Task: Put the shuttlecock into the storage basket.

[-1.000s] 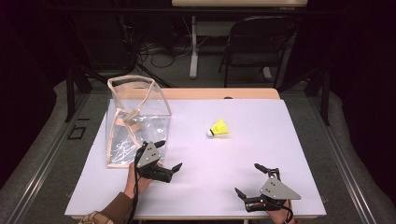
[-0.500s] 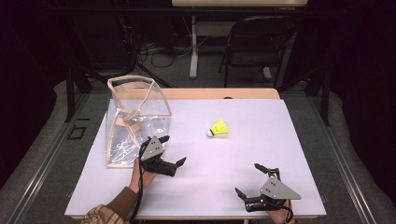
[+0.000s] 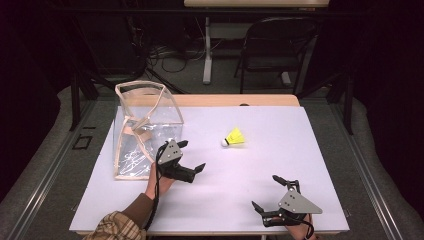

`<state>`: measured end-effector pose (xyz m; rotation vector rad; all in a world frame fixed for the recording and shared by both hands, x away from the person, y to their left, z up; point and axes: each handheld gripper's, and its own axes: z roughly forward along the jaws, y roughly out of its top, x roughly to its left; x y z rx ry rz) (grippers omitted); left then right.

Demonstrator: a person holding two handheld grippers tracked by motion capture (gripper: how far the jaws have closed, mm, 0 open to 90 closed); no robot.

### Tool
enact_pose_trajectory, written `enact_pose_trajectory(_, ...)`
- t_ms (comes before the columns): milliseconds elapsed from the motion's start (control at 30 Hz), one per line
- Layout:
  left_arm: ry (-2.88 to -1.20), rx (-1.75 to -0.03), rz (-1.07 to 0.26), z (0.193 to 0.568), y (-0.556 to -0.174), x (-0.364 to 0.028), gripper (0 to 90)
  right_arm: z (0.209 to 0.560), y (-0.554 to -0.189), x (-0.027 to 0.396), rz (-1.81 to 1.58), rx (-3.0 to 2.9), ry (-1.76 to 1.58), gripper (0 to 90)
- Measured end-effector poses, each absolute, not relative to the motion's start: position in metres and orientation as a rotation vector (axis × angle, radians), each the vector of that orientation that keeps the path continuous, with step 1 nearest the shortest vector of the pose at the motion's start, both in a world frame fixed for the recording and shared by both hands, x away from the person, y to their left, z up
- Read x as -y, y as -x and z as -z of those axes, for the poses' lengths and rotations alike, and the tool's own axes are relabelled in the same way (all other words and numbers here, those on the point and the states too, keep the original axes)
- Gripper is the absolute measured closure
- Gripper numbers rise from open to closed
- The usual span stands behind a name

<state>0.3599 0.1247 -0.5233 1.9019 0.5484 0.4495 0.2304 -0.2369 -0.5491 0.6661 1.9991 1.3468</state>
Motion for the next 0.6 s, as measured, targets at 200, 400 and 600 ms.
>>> enact_pose_trajectory(200, -1.909, -0.542, -0.446, 0.522, -0.366, -0.12, 0.0, 0.549, -0.231, 0.237, -1.348, -2.001, -0.667, 0.0)
enact_pose_trajectory(400, -1.911, -0.53, -0.443, 0.519, -0.372, -0.114, 0.1, 0.549, -0.231, 0.237, -1.349, -2.002, -0.668, 0.0)
enact_pose_trajectory(600, -1.919, -0.508, -0.438, 0.513, -0.38, -0.105, 0.0, 0.549, -0.231, 0.237, -1.349, -2.002, -0.667, 0.0)
